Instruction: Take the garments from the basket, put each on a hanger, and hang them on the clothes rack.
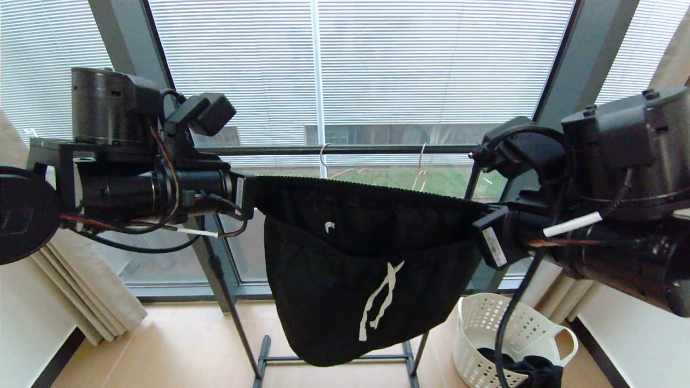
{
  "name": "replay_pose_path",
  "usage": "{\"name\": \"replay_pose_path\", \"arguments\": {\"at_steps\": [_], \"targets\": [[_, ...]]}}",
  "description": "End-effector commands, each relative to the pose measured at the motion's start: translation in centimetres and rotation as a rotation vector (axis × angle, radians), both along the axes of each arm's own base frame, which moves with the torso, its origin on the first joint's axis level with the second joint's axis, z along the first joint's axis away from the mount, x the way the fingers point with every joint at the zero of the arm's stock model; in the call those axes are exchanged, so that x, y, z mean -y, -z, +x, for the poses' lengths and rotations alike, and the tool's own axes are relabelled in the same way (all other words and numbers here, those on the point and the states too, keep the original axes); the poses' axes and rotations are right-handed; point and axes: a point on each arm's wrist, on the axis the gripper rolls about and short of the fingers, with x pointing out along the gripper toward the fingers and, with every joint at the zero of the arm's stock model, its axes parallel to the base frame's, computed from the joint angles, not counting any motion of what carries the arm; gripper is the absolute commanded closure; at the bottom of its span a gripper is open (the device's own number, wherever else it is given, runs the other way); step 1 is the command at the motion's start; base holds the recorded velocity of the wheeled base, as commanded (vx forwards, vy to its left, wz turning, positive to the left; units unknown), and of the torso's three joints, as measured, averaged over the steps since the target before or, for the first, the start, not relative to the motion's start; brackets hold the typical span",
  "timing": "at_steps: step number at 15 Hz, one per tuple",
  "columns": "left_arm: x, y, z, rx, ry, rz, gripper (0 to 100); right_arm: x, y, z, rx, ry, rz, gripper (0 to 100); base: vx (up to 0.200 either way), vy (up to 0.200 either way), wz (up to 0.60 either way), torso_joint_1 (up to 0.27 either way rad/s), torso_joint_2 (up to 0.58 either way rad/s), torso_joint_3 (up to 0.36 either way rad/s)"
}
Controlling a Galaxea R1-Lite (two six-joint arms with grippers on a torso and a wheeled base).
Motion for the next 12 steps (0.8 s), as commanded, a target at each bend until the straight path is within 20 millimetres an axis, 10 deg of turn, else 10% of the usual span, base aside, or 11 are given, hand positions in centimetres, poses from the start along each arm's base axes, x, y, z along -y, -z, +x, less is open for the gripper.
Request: {"name": "replay_pose_path", "arguments": {"at_steps": [1, 6, 12], "targets": [[0.9, 0.1, 1.7, 0.002, 0.006, -0.002, 100, 0.4, -0.3, -2.6, -0.012, -0.066, -0.007, 100, 0.000, 0.000, 0.00, 0.000, 0.00, 0.000], [4.6, -1.3, 4.0, 0.061, 0.079, -0.030, 100, -3.9, 1.9, -7.9, -0.137, -0.274, -0.023, 100, 0.000, 0.000, 0.00, 0.000, 0.00, 0.000], [7.4, -2.1, 4.1, 0.050, 0.143, -0.032, 100, -11.0, 3.0, -8.8, -0.210, -0.284, 0.149, 100, 0.000, 0.000, 0.00, 0.000, 0.00, 0.000]]}}
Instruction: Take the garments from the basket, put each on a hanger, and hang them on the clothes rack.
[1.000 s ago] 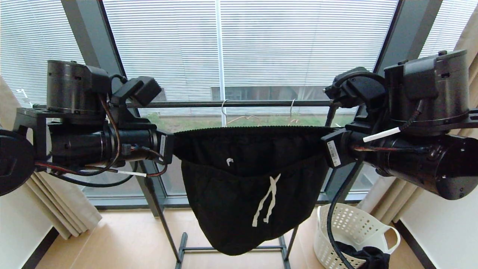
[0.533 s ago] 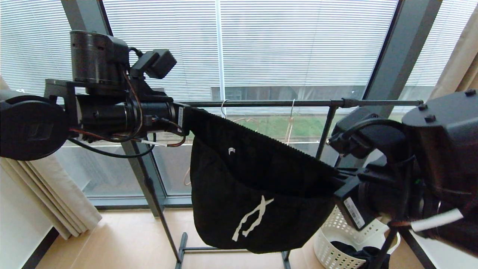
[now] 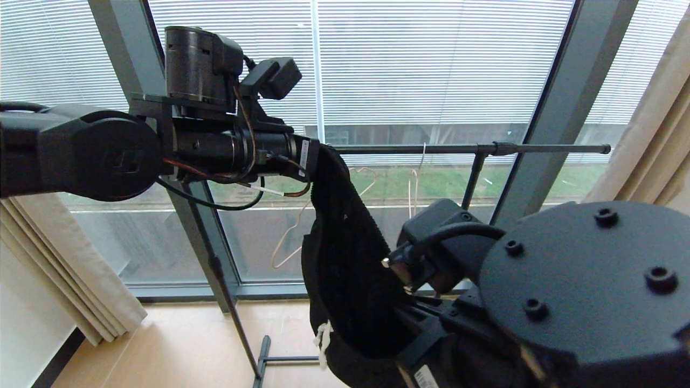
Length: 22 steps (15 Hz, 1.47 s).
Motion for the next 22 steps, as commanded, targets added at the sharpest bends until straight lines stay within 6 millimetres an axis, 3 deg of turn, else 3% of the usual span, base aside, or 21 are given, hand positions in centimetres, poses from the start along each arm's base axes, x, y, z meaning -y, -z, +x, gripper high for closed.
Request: {"name": "replay_pose_path", "arguments": {"at_steps": [1, 6, 9, 10, 11, 15, 16, 18, 22], "targets": [[1.3, 0.4, 0.2, -0.005, 0.028, 0.002, 100, -3.9, 1.1, -0.1, -0.038, -0.010, 0.028, 100, 0.000, 0.000, 0.00, 0.000, 0.00, 0.000], [3.0, 0.4, -0.3, -0.001, 0.074, 0.000, 100, -6.9, 0.5, 0.7, -0.136, 0.035, 0.225, 100, 0.000, 0.000, 0.00, 0.000, 0.00, 0.000], [3.3, 0.5, -0.5, -0.002, 0.085, 0.000, 100, -7.1, -0.1, 0.8, -0.151, 0.044, 0.281, 100, 0.000, 0.000, 0.00, 0.000, 0.00, 0.000], [3.7, 0.4, -0.8, -0.002, 0.097, 0.000, 100, -7.4, -0.6, 0.8, -0.145, 0.053, 0.379, 100, 0.000, 0.000, 0.00, 0.000, 0.00, 0.000], [3.7, 0.5, -0.8, -0.007, 0.096, 0.004, 100, -7.2, -0.1, 0.8, -0.147, 0.049, 0.387, 100, 0.000, 0.000, 0.00, 0.000, 0.00, 0.000], [3.1, 0.5, -0.6, -0.021, 0.069, 0.017, 100, -3.8, 0.7, 0.8, -0.146, 0.077, 0.333, 100, 0.000, 0.000, 0.00, 0.000, 0.00, 0.000], [2.2, 0.5, -0.2, -0.026, 0.040, 0.021, 100, -1.4, 1.1, 1.3, -0.128, 0.095, 0.275, 100, 0.000, 0.000, 0.00, 0.000, 0.00, 0.000], [1.1, 0.1, -0.3, -0.044, 0.016, 0.032, 100, 1.0, 1.6, 2.2, -0.104, 0.128, 0.211, 100, 0.000, 0.000, 0.00, 0.000, 0.00, 0.000], [-1.3, -0.7, -1.2, -0.066, -0.029, 0.050, 100, 5.1, 3.2, 5.9, -0.071, 0.245, 0.049, 100, 0.000, 0.000, 0.00, 0.000, 0.00, 0.000]]}}
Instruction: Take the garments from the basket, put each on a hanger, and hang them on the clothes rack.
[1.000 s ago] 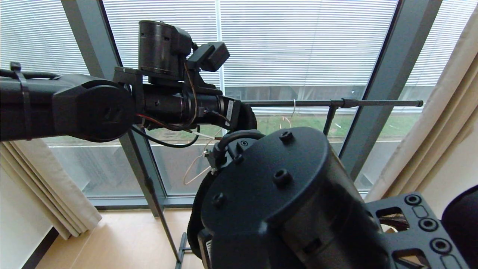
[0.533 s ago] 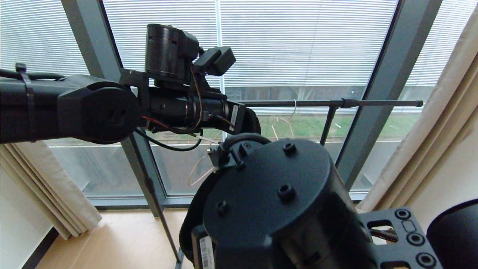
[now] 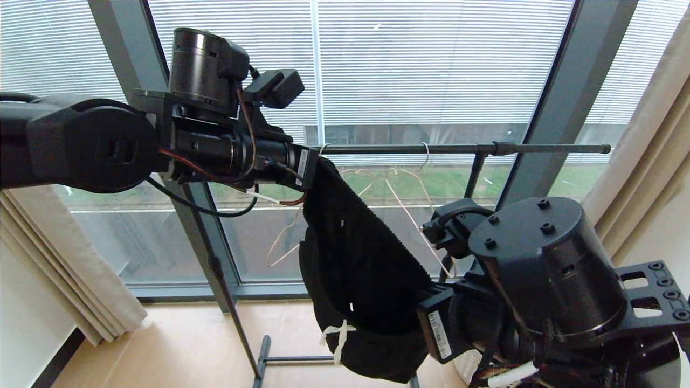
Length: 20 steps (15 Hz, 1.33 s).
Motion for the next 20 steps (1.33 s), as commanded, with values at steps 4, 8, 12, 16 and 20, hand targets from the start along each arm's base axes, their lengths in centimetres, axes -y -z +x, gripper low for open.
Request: {"name": "replay_pose_path", "arguments": {"at_steps": [4, 8, 12, 16, 20], "targets": [[-3.1, -0.3, -3.8, -0.021, -0.043, 0.080, 100, 2.9, -0.2, 5.7, 0.037, 0.159, -0.064, 100, 0.000, 0.000, 0.00, 0.000, 0.00, 0.000], [-4.0, 1.8, -7.4, -0.062, -0.051, 0.175, 100, 0.0, -1.5, 12.0, 0.102, 0.206, -0.037, 100, 0.000, 0.000, 0.00, 0.000, 0.00, 0.000], [-2.5, 5.1, -10.3, -0.142, 0.030, 0.260, 100, -3.6, -1.3, 16.2, 0.146, 0.209, 0.010, 100, 0.000, 0.000, 0.00, 0.000, 0.00, 0.000], [0.6, 6.3, -12.8, -0.205, 0.135, 0.252, 100, -6.7, -2.3, 17.3, 0.203, 0.173, 0.077, 100, 0.000, 0.000, 0.00, 0.000, 0.00, 0.000], [5.0, 6.5, -13.8, -0.322, 0.163, 0.151, 100, -9.7, -2.1, 15.3, 0.203, 0.095, 0.108, 100, 0.000, 0.000, 0.00, 0.000, 0.00, 0.000]]}}
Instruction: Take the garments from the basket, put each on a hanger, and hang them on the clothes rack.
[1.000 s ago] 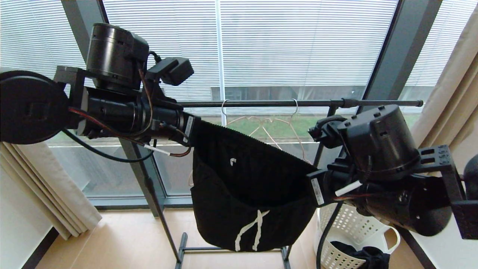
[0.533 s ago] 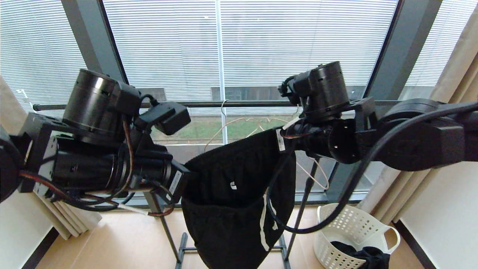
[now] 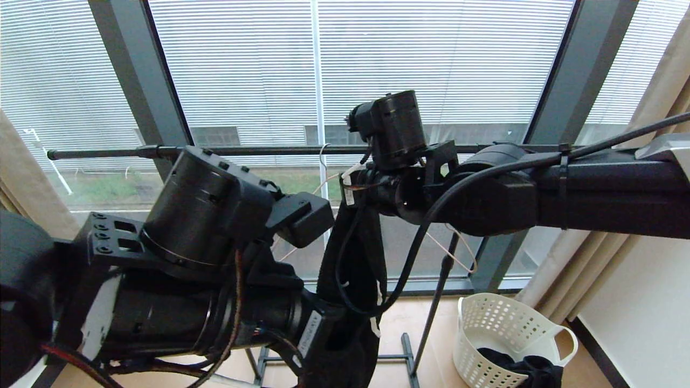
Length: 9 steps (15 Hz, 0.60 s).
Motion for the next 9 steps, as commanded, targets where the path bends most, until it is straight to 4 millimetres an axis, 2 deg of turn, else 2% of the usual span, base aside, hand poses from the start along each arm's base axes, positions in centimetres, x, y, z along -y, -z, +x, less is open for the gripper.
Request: {"name": "replay_pose_path", "arguments": {"at_steps": [1, 3, 6, 7, 9], "targets": [[2.6, 0.1, -0.1, -0.043, 0.019, -0.028, 100, -2.0, 0.9, -1.3, -0.014, -0.049, -0.001, 100, 0.000, 0.000, 0.00, 0.000, 0.00, 0.000], [2.8, -1.1, 0.1, -0.049, -0.013, -0.085, 100, -2.2, 0.6, -1.9, -0.020, -0.055, 0.015, 100, 0.000, 0.000, 0.00, 0.000, 0.00, 0.000], [2.7, -1.3, 0.0, -0.046, -0.023, -0.093, 100, -1.8, -0.1, -2.8, -0.017, -0.062, 0.024, 100, 0.000, 0.000, 0.00, 0.000, 0.00, 0.000], [2.3, -0.9, -0.1, -0.054, -0.032, -0.078, 100, -1.1, -0.4, -3.1, -0.020, -0.051, 0.031, 100, 0.000, 0.000, 0.00, 0.000, 0.00, 0.000], [0.6, -0.4, -0.4, -0.047, -0.079, -0.049, 100, 1.0, -1.3, -2.3, -0.012, -0.002, 0.037, 100, 0.000, 0.000, 0.00, 0.000, 0.00, 0.000]]}}
